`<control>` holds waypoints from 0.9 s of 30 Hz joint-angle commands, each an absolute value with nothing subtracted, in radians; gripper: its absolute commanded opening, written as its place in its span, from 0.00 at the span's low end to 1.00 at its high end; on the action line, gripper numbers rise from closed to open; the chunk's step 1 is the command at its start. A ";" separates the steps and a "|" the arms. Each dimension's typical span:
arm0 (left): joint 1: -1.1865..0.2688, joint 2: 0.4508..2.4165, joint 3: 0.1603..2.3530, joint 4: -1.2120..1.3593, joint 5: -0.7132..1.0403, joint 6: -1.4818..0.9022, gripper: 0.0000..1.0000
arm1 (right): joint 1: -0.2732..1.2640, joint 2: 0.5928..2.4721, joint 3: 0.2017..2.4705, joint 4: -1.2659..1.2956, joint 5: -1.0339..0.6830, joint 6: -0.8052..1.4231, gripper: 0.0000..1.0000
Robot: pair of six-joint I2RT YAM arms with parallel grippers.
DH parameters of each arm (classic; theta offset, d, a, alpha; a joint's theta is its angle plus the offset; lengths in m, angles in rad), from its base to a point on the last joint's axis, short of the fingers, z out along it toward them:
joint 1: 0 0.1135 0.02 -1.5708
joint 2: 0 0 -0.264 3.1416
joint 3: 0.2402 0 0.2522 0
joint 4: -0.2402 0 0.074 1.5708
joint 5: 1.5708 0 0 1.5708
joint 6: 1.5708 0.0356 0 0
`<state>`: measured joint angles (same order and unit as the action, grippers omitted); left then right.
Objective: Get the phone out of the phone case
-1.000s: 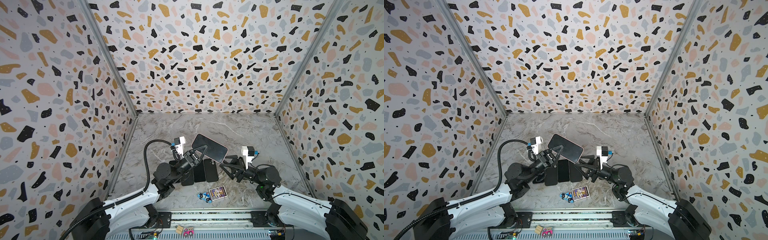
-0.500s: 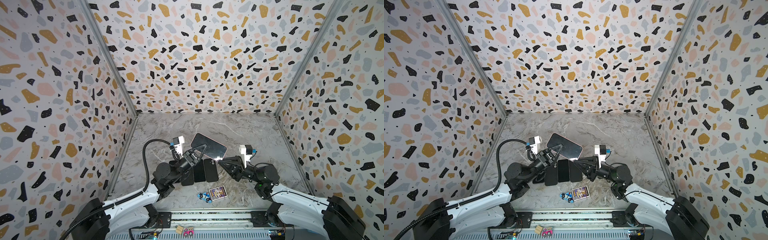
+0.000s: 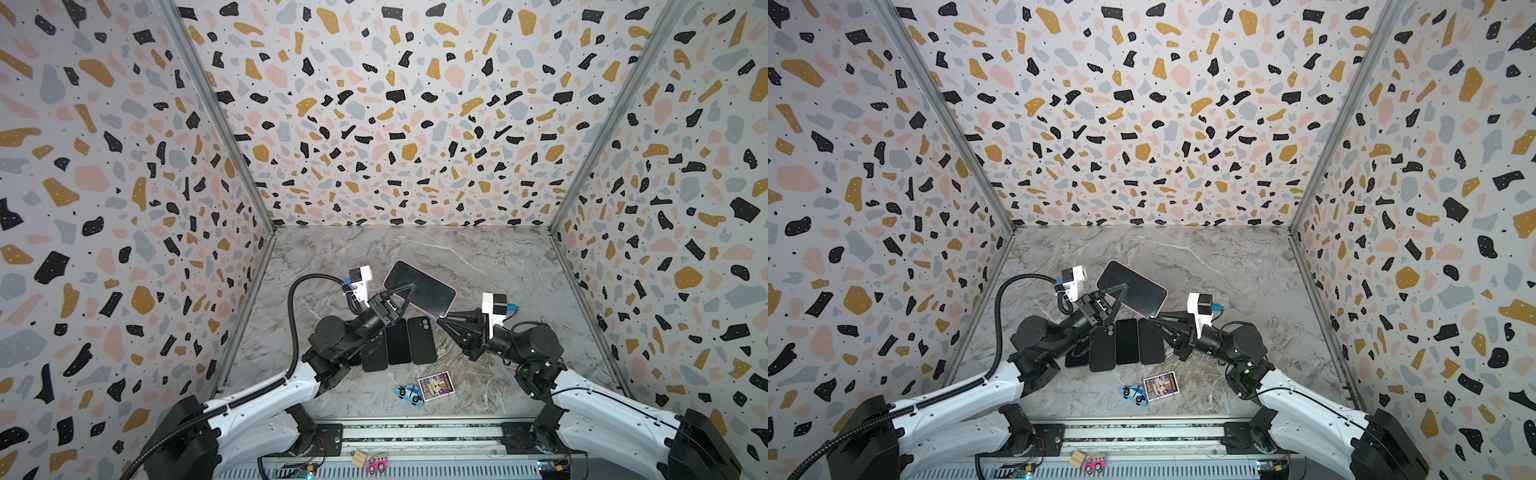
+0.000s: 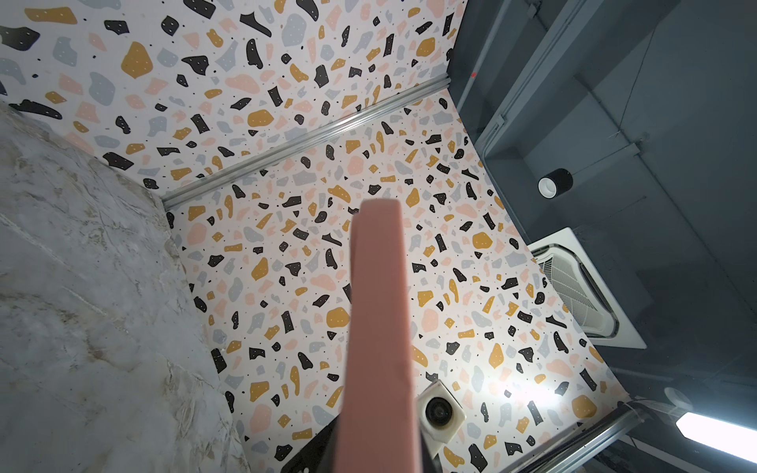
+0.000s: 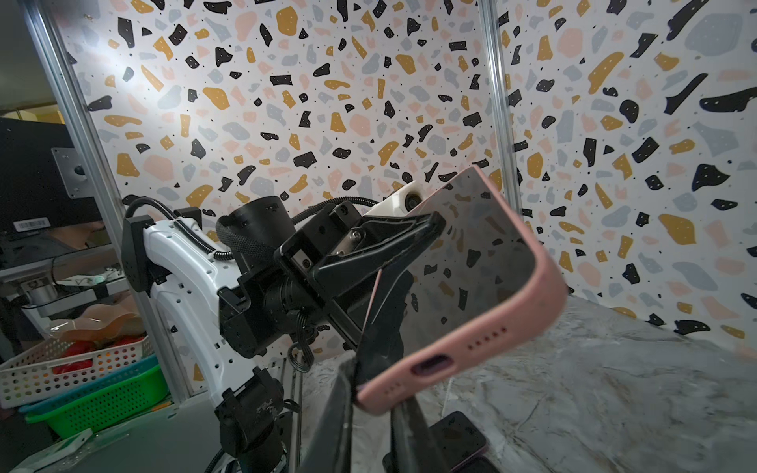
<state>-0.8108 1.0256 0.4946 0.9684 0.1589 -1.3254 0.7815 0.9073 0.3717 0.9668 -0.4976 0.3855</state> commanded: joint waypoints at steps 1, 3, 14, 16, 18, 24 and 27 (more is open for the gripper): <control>-0.839 1.031 0.535 0.892 0.260 -1.336 0.00 | 0.787 0.916 0.427 0.853 -0.407 0.148 0.00; -0.838 1.031 0.535 0.881 0.271 -1.330 0.00 | 0.787 0.914 0.431 0.858 -0.398 0.103 0.00; -0.815 0.984 0.503 0.895 0.252 -1.333 0.00 | 0.785 0.820 0.346 0.916 -0.339 0.101 0.07; -0.805 0.978 0.508 0.911 0.247 -1.335 0.00 | 0.785 0.783 0.292 0.942 -0.354 0.125 0.21; -0.800 0.977 0.508 0.945 0.241 -1.341 0.00 | 0.785 0.745 0.255 0.945 -0.355 0.156 0.34; -0.799 0.994 0.493 1.024 0.229 -1.351 0.00 | 0.785 0.707 0.194 1.012 -0.377 0.301 0.55; -0.799 1.013 0.480 1.062 0.227 -1.361 0.00 | 0.787 0.738 0.179 1.124 -0.379 0.386 0.58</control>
<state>-0.8040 1.0107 0.4892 0.9047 0.2272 -1.3506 0.7849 0.7280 0.1802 0.9890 -0.3679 0.2771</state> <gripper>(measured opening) 0.119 0.578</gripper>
